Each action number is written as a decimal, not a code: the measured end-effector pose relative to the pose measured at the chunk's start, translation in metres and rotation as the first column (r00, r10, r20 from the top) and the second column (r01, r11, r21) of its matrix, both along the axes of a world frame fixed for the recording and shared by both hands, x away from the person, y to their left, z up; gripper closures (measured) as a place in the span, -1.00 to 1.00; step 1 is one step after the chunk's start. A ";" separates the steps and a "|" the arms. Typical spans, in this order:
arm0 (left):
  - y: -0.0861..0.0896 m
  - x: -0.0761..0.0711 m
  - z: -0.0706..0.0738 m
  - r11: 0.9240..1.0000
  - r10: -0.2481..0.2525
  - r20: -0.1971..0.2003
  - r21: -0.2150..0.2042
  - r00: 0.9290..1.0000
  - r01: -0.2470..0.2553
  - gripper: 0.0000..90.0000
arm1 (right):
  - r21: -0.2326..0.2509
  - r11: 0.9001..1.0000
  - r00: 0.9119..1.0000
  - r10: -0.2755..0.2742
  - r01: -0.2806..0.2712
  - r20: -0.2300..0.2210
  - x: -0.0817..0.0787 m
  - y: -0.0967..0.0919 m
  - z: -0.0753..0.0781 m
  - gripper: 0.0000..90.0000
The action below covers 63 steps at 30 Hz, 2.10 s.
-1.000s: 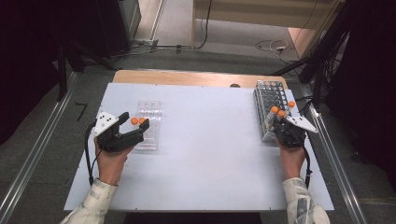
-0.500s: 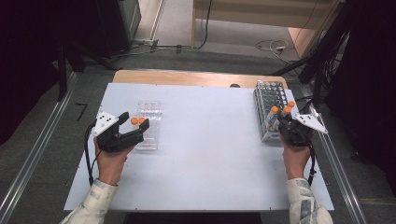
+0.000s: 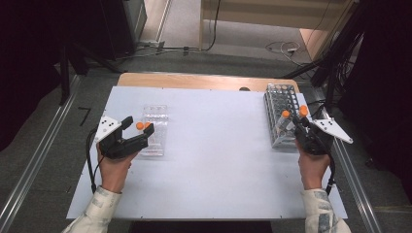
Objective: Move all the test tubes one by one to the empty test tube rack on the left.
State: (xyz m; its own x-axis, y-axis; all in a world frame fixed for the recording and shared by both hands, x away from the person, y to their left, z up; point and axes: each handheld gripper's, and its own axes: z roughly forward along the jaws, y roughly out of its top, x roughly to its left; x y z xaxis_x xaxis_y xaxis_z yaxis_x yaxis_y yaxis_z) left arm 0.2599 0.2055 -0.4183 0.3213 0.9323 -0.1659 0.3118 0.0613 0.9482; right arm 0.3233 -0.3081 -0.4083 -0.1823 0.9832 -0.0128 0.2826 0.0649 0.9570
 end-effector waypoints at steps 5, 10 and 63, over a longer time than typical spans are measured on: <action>-0.001 0.000 0.001 1.000 -0.002 0.003 0.000 1.000 0.002 -0.53 | 0.006 0.999 0.999 0.041 -0.041 0.001 -0.009 0.006 0.006 0.61; -0.002 -0.001 0.001 1.000 -0.007 0.003 0.001 1.000 0.007 -0.53 | 0.019 0.996 0.996 0.092 -0.092 -0.014 -0.015 0.017 0.008 0.61; -0.077 -0.025 -0.004 0.950 -0.308 -0.006 0.048 0.951 0.308 -0.33 | -0.021 0.752 0.741 0.643 -0.659 -0.193 -0.055 0.221 -0.037 0.61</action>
